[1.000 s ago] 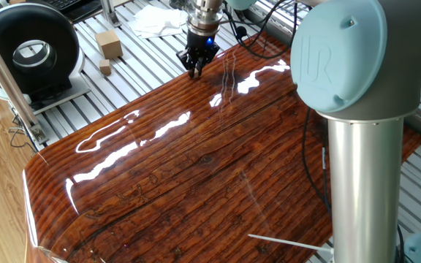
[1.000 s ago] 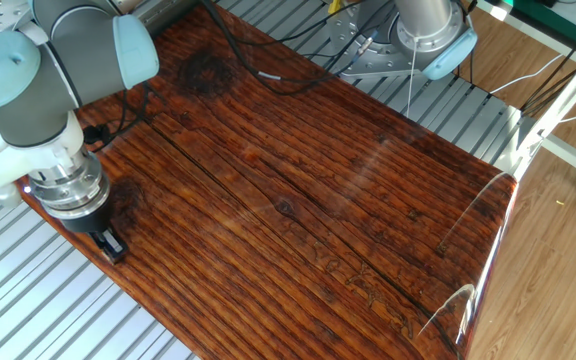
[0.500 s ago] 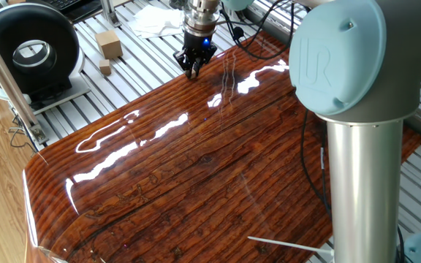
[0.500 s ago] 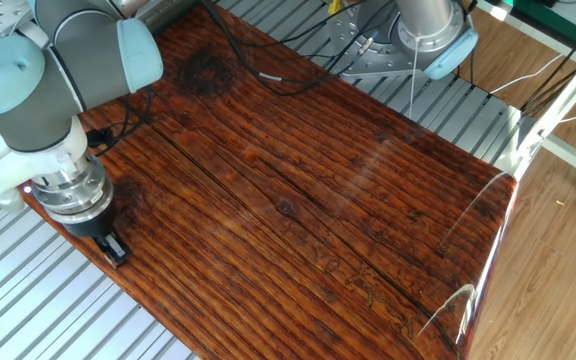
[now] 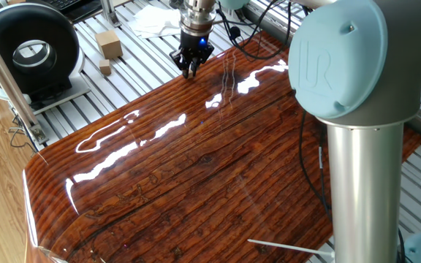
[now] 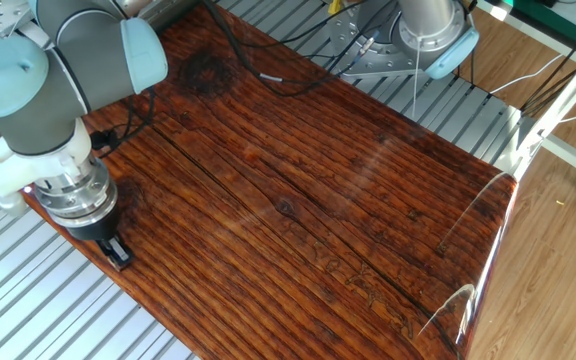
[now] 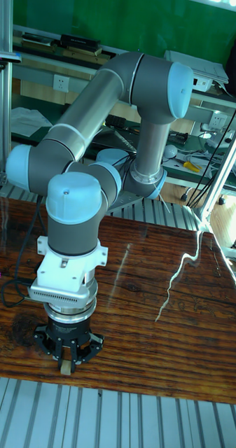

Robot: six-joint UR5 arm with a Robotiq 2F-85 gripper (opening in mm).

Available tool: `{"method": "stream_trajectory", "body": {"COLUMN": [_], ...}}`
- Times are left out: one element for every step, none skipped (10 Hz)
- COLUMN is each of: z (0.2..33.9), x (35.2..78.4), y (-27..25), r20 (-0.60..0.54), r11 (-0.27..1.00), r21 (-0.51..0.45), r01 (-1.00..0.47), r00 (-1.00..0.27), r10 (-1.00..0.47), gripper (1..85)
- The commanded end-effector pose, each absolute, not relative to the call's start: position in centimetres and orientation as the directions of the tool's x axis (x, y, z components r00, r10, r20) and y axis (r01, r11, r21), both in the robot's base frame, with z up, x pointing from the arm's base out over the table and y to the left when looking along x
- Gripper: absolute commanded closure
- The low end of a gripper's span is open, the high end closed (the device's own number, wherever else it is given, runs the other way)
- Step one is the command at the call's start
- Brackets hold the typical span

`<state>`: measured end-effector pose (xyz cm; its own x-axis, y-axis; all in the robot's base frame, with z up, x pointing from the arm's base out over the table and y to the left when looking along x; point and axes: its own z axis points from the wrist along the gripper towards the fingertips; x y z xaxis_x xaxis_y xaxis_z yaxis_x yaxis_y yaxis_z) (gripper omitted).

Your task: Hold a small block with the gripper and sweep it from left to right on the table

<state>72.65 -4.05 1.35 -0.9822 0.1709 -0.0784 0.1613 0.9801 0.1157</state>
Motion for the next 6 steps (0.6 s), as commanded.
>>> {"method": "stream_trajectory", "body": {"z": [1.5, 1.3, 1.3, 1.2, 1.2, 1.1], "x": [72.6, 72.6, 72.6, 71.9, 71.5, 71.5], "y": [-4.3, -4.4, -4.7, -5.4, -5.7, -5.6], "r20": [-0.079, -0.080, -0.079, -0.059, -0.047, -0.050], "r11": [0.982, 0.983, 0.985, 0.993, 0.996, 0.996], "r21": [0.099, 0.097, 0.085, 0.054, 0.037, 0.039], "r01": [0.158, 0.157, 0.152, 0.109, 0.075, 0.075], "r00": [-0.983, -0.983, -0.984, -0.992, -0.996, -0.996], "r10": [0.166, 0.165, 0.159, 0.112, 0.077, 0.077], "gripper": [84.7, 84.7, 84.7, 84.7, 84.7, 84.7]}}
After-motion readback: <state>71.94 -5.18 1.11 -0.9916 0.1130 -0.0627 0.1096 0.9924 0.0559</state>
